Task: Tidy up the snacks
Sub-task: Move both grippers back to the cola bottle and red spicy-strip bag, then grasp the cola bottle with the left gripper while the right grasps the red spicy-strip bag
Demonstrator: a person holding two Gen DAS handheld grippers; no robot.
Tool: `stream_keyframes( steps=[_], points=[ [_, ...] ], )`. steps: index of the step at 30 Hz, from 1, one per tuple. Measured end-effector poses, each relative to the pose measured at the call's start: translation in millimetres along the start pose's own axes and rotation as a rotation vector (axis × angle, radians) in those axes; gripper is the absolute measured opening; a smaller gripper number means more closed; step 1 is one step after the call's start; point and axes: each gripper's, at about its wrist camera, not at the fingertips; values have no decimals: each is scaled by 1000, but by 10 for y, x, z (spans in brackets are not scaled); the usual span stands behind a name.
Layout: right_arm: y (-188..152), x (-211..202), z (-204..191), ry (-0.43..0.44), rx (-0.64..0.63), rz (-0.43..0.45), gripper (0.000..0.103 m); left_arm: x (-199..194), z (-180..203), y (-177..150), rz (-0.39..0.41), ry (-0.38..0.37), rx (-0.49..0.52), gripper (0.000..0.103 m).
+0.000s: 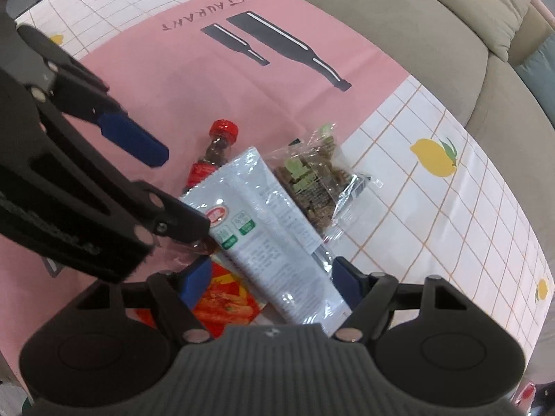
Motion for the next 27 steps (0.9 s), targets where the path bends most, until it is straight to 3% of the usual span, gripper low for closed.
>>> stream_keyframes(
  steps=[5, 9, 13, 18, 22, 24, 27],
  points=[
    [28, 44, 138, 35, 58, -3, 74, 91, 15, 7, -12, 20, -8, 62],
    [27, 61, 200, 83, 135, -2, 64, 81, 3, 1, -10, 6, -21, 48],
    [5, 64, 211, 105, 198, 5, 61, 26, -11, -31, -8, 3, -22, 38],
    [-59, 22, 80, 41, 219, 28, 36, -45, -24, -91, -15, 18, -24, 22],
    [-155, -34, -16, 11, 283, 58, 19, -125, -33, -195, -14, 48, -26, 19],
    [-217, -73, -40, 16, 351, 80, 0, -170, -43, -283, -13, 59, -37, 19],
    [-364, -60, -94, 75, 477, 83, 0, -229, -75, -417, -10, 60, -81, 19]
  ],
)
Point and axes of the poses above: each gripper's, at about its wrist camera, not at the fingertips, and x roughly the way its jaws point, z to its right, y to its top, and after that the axes turned 4 degrees about y, right-handed
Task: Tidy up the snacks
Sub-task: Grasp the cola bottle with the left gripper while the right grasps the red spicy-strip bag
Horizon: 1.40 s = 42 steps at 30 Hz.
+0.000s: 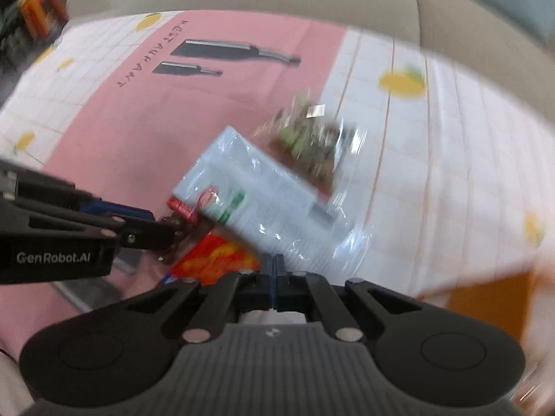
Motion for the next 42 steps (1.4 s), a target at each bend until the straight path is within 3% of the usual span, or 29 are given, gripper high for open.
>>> stream_keyframes(
  steps=[7, 10, 13, 17, 24, 29, 32, 34, 42],
  points=[
    [-499, -110, -207, 14, 114, 142, 1, -117, -81, -341, 23, -16, -91, 19],
    [-665, -164, -274, 7, 179, 188, 8, -172, -98, -478, 31, -12, -115, 19],
    [-777, -216, -354, -4, 206, 256, 37, -232, -117, -560, 56, 16, -125, 19],
    [-831, -207, -492, -44, 188, 341, 44, -279, -179, -608, 91, 66, -153, 23],
    [-686, -6, -466, -37, 226, 347, 59, -280, -284, -673, 122, 30, -155, 41],
    [-678, 83, -559, -81, 137, 361, 60, -295, -360, -702, 132, 1, -205, 42],
    [-740, 74, -603, -101, 82, 360, 50, -304, -305, -698, 138, -25, -194, 53],
    [-801, 37, -585, -97, 72, 353, 49, -312, -240, -703, 149, -30, -171, 60],
    [-1124, -148, -514, -92, 58, 291, 49, -210, 75, -771, 157, 71, -7, 63]
  ],
)
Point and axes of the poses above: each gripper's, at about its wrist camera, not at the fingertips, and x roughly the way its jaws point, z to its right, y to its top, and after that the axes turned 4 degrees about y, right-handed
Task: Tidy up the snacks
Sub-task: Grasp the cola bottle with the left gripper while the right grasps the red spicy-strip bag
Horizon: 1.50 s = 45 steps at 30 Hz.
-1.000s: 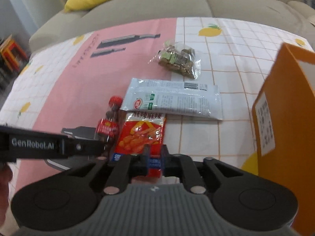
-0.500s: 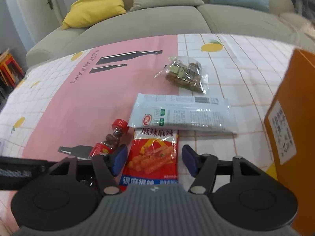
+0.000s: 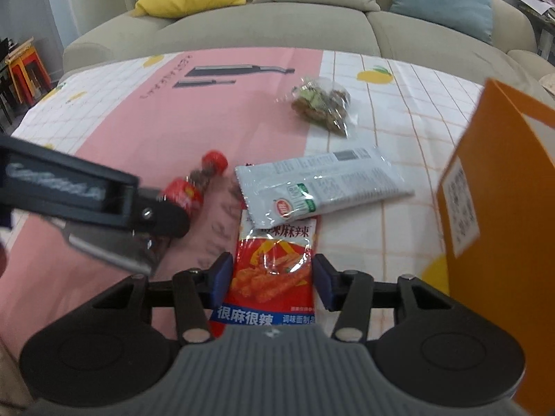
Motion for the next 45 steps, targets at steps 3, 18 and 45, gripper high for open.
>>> stream_keyframes(
  steps=[3, 18, 45],
  points=[
    [-86, -68, -1, 3, -21, -15, 52, 48, 64, -12, -2, 18, 28, 63],
    [-163, 52, -79, -78, -5, 98, 72, 215, 254, 6, 46, 120, 167, 49],
    [-400, -354, -357, -83, -65, -6, 29, -216, 365, -512, -6, 124, 76, 33]
  ],
)
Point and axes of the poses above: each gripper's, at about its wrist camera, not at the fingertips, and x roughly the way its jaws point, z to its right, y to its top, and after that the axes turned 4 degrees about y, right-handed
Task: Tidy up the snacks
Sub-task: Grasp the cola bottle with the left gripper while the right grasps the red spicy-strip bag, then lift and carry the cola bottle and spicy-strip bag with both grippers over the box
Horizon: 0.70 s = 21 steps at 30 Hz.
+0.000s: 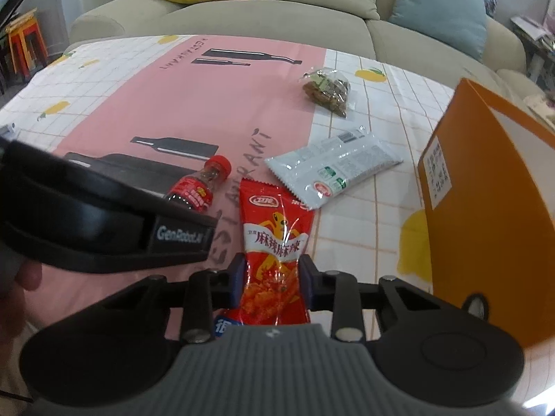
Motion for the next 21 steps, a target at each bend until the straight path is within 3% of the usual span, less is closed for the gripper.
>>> stream_keyframes(
  steps=[6, 14, 21],
  points=[
    [-53, -236, 1, -5, 19, 41, 28, -228, -20, -41, 23, -14, -35, 33],
    [-114, -732, -129, -91, -73, 245, 28, -524, 4, -79, 90, -30, -47, 33],
    [-154, -846, -134, -115, -84, 276, 28, -547, 82, -125, 113, -28, -22, 33]
  ],
)
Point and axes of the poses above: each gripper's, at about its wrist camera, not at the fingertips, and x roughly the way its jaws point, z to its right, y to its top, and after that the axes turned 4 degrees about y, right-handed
